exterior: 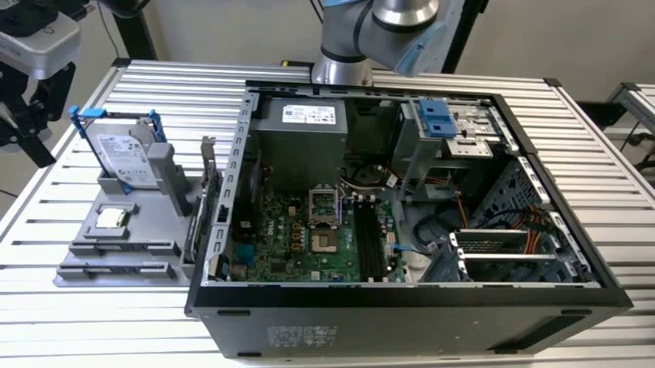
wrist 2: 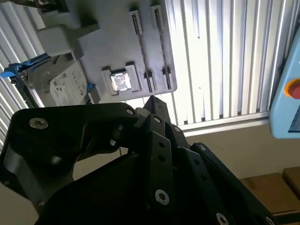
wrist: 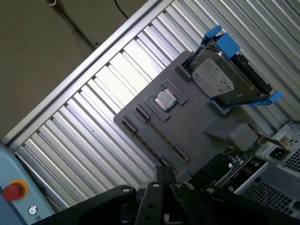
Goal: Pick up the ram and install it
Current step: 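Pick up the ram and move it above insertion slot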
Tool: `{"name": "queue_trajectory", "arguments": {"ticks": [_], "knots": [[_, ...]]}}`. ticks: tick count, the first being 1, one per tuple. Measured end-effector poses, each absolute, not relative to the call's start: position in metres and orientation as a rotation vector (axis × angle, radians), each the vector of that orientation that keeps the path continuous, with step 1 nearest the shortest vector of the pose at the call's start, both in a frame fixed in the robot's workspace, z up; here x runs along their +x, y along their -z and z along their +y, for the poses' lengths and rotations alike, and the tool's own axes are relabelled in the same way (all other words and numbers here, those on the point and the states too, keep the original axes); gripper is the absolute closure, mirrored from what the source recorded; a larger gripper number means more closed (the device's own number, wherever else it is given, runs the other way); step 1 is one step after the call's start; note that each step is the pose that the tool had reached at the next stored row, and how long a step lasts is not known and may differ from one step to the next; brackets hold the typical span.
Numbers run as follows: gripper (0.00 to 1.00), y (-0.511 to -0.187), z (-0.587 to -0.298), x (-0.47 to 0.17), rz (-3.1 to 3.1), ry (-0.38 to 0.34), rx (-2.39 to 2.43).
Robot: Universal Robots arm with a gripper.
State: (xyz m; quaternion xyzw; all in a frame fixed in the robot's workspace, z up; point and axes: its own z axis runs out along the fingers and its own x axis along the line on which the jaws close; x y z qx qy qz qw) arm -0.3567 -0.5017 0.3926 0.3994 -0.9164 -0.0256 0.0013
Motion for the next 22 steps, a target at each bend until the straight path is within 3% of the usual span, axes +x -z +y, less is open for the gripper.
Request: {"name": "queue_trajectory", "arguments": {"ticks": [22], "knots": [[1.00, -0.3925, -0.5017, -0.3567, -2.655, 0.078, 1.658]]}}
